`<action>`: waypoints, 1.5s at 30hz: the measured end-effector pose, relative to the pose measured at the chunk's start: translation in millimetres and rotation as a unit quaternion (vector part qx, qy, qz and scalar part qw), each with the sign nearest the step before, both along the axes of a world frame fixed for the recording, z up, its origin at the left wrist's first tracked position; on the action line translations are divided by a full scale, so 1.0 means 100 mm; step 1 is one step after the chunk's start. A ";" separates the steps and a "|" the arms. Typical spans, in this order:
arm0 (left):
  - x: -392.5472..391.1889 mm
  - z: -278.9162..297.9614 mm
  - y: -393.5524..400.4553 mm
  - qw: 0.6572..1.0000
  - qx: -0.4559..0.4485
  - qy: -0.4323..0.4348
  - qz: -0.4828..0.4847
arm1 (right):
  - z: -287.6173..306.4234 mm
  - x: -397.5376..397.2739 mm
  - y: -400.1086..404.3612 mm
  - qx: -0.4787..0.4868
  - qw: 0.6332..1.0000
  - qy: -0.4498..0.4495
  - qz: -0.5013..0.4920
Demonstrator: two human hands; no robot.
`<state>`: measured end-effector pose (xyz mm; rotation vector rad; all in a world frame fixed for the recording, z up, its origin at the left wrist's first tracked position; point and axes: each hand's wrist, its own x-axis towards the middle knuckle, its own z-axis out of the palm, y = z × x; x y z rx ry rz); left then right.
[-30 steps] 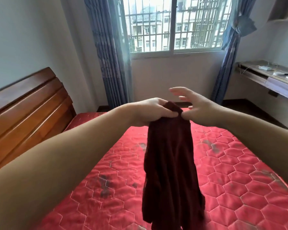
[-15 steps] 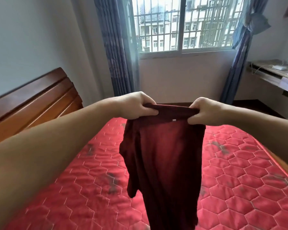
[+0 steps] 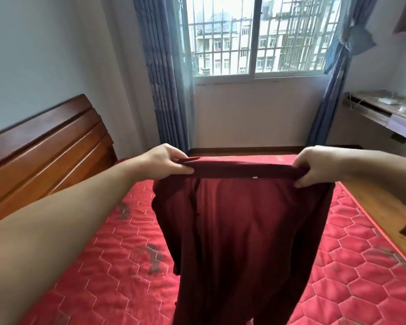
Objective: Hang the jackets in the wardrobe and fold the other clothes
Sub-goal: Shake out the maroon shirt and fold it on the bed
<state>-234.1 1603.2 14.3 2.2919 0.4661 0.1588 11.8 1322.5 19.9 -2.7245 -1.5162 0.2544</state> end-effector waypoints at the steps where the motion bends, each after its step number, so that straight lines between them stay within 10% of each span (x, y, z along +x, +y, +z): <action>1: 0.00 0.01 0.03 1.000 -0.013 -0.012 0.012 | -0.04 0.02 -0.03 -0.032 0.999 0.007 -0.012; 13: -0.01 0.13 0.13 0.992 -0.017 0.015 0.128 | -0.25 -0.03 -0.28 0.052 0.938 0.308 -0.147; 21: 0.38 0.23 -0.42 0.918 -0.367 -0.131 0.074 | 0.05 -0.64 0.19 0.363 0.775 0.514 -0.057; 28: 0.45 0.24 -0.65 0.890 -0.429 -0.155 0.005 | 0.27 -0.93 0.25 0.297 0.731 0.609 0.081; 34: 0.46 0.09 -0.80 0.848 -0.497 -0.182 0.002 | 0.18 -1.13 0.28 0.356 0.883 0.281 0.120; 45: 0.53 0.07 -1.16 0.813 -0.557 -0.167 0.029 | -0.03 -1.22 0.32 0.513 0.845 0.150 0.023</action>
